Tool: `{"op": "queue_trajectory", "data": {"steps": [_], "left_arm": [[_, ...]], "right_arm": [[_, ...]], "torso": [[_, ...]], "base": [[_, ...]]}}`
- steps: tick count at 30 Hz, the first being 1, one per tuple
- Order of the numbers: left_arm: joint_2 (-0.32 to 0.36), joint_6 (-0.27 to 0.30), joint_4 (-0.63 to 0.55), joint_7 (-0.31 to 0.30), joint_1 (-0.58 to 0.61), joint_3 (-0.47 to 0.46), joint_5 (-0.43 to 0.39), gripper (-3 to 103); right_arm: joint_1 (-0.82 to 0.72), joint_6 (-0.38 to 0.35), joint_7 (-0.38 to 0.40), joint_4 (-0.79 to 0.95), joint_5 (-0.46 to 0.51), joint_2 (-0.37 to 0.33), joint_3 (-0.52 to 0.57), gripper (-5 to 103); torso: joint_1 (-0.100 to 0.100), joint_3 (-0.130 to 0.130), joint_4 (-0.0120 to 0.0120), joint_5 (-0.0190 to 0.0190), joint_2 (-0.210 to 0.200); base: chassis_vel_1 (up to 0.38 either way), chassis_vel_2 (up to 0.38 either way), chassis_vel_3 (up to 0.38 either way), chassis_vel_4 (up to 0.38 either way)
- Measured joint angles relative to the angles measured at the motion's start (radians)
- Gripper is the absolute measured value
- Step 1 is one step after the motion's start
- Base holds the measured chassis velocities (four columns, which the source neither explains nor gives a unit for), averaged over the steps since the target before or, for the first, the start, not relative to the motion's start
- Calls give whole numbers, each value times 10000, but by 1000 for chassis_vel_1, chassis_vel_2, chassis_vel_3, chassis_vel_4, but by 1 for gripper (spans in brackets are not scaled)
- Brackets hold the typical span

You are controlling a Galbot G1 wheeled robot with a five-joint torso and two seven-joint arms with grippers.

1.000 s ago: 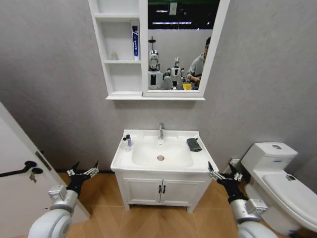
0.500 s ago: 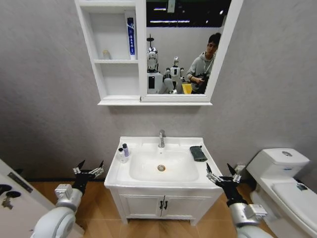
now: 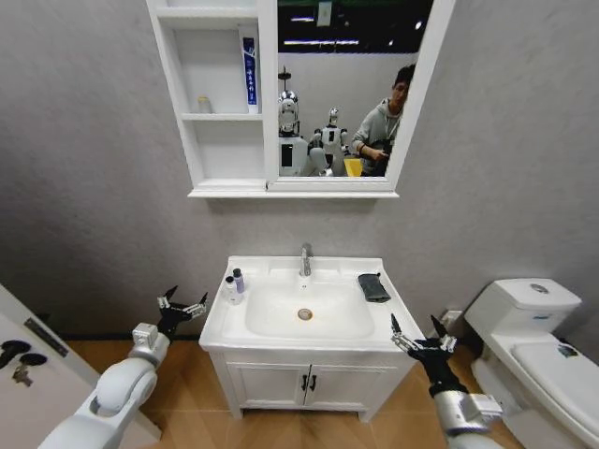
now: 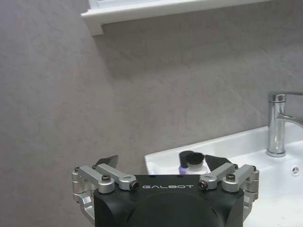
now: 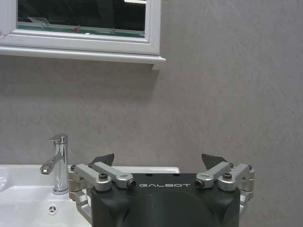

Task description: Move facial cleanser and shampoo from washbasin to cabinet, then wipe washbasin with towel.

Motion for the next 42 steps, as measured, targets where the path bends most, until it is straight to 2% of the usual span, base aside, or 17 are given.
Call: {"op": "queue_trajectory", "data": {"steps": [5,7,9,12,16,23,40,42], "left_arm": [[-124,241,489,52,-929,863,-134,100],[-497,230,1005,-163,-1488,1424,-194,100],[-619,224,1177,-242,-1650,1596,-201,100],[-1185,125,2084,-879,-2378,2301,-74,100],[-1505,69,2491,-1217,-2501,2395,83,100],[-1791,76,2638,-1458,-2524,2576,188,100],[-2191,-14,3293,-1525,-3120,2977,314,100],[-2303,2,3401,-1683,-3252,3043,316,100]], "right_arm": [[-46,4,28,-159,-84,111,44,100],[-13,35,51,-358,-159,126,90,100],[-2,36,66,-395,-165,130,105,100],[6,35,119,-454,-165,142,136,100],[-24,35,132,-523,-159,177,178,100],[-4,23,213,-569,-179,237,170,100],[-73,13,314,-562,-206,290,316,100],[-155,28,328,-530,-247,337,341,100]], "torso": [[-2,0,0,-2,1],[-2,0,0,-2,0],[-2,0,1,-3,1],[-1,1,-2,-2,0],[-1,0,0,-1,0],[-2,-1,0,-2,0],[-2,-1,0,-2,0],[-2,-1,0,-1,0]], "base": [[0,0,0,0],[0,0,0,0],[0,0,0,0],[0,0,0,0],[0,0,0,0],[0,0,0,0],[0,0,0,0],[0,0,0,0]]}}
